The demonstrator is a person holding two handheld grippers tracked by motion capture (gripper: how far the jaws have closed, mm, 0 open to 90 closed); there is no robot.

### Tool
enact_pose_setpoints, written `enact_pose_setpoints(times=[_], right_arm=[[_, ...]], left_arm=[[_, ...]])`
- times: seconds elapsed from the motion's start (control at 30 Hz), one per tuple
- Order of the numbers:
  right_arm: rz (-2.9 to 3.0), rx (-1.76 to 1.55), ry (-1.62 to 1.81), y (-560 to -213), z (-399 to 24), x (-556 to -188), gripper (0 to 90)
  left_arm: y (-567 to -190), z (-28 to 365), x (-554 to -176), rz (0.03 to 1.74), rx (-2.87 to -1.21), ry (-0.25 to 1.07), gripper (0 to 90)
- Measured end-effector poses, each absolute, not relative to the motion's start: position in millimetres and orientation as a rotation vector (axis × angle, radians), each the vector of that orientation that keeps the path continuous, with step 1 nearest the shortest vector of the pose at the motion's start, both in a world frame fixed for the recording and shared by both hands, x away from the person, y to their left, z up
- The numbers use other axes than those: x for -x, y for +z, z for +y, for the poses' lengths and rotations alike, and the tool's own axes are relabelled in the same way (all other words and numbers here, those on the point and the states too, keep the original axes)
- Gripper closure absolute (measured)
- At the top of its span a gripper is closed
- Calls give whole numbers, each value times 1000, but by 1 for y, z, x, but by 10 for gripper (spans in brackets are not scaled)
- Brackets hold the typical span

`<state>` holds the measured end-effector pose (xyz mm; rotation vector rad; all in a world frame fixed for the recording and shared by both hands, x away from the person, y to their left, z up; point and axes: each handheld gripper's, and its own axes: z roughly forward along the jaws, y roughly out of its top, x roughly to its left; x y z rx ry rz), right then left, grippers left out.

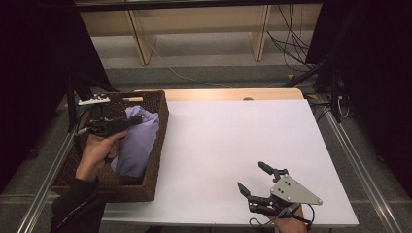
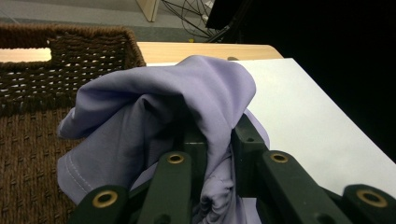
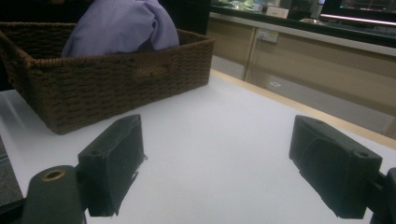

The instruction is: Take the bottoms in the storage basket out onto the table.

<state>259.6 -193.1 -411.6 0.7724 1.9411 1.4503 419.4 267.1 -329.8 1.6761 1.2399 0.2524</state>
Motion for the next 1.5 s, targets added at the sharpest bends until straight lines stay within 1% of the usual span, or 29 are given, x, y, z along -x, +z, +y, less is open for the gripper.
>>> enact_pose_setpoints(times=[0.47,0.87,1.5], right_arm=[[1939,-770,1449,-412,-193,-260,185],[1943,-772,1450,-412,-192,-259,185],[1951,-778,1446,-413,-192,-260,186]], left_arm=[[-320,255,-413,1181,-1679,233,786],[-315,246,-410,1130,-1654,183,786],[-303,217,-406,1043,-1645,142,787]])
